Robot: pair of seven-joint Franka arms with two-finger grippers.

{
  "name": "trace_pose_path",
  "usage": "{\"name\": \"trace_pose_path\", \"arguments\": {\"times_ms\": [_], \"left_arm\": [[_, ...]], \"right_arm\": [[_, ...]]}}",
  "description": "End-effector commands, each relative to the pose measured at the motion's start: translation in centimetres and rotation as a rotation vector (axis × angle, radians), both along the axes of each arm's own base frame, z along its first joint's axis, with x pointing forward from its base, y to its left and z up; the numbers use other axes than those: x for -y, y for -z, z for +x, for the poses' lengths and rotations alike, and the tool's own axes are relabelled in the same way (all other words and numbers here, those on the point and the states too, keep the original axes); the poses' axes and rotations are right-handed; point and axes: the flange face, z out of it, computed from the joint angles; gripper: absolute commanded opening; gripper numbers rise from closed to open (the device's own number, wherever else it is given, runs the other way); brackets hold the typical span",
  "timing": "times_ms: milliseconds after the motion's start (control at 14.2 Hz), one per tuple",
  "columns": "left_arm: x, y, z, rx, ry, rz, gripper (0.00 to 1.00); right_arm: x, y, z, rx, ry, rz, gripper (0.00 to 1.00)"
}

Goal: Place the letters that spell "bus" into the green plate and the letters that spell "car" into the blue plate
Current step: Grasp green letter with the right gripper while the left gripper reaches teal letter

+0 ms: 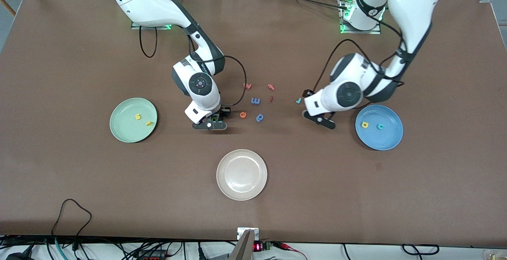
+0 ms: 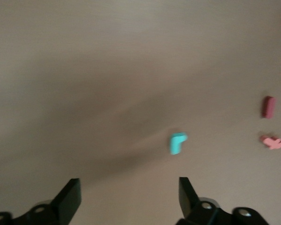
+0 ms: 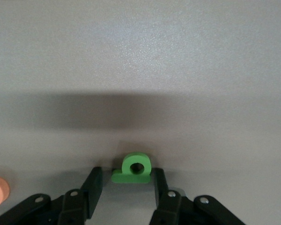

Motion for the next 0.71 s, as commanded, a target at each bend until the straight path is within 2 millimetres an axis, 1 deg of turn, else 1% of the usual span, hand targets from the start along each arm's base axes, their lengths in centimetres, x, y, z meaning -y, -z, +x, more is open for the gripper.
{"name": "trace_pose_path", "arguments": {"times_ms": [0, 71, 141, 283, 353, 424, 494, 565, 636], "left_arm": [[2.7, 1.4, -1.6, 0.008, -0.021, 0.028, 0.85], [3.4, 1.6, -1.9, 0.018, -0.027, 0.024, 0.83], [3.2, 2.5, -2.1, 0.013, -0.033, 0.018, 0.83], [3.2, 3.7, -2.6, 0.016, -0.036, 0.005, 0.79], [3.3, 3.8, -2.7, 0.019, -0.037, 0.002, 0.76], [3.3, 4.0, -2.6, 0.019, -0.039, 0.001, 0.69], [3.2, 4.0, -2.5, 0.021, -0.043, 0.001, 0.62], [3.2, 4.1, -2.5, 0.022, -0.041, 0.002, 0.62], [3.0, 4.4, -2.5, 0.025, -0.033, 0.009, 0.61]], "right_arm": [[0.1, 0.9, -0.5, -0.018, -0.002, -0.016, 0.41], [0.1, 1.0, -0.5, -0.020, -0.002, -0.017, 0.38], [0.1, 1.0, -0.5, -0.020, -0.001, -0.016, 0.33], [0.2, 1.0, -0.5, -0.020, 0.001, -0.016, 0.22], [0.2, 1.0, -0.5, -0.020, -0.002, -0.016, 0.20], [0.3, 0.8, -0.4, -0.018, -0.005, -0.014, 0.16], [0.6, 0.0, 0.1, -0.009, -0.022, -0.009, 0.14], [1.3, -1.7, 0.9, 0.000, -0.040, -0.008, 0.11], [3.3, -3.2, 2.0, -0.019, -0.056, -0.022, 0.11]]}}
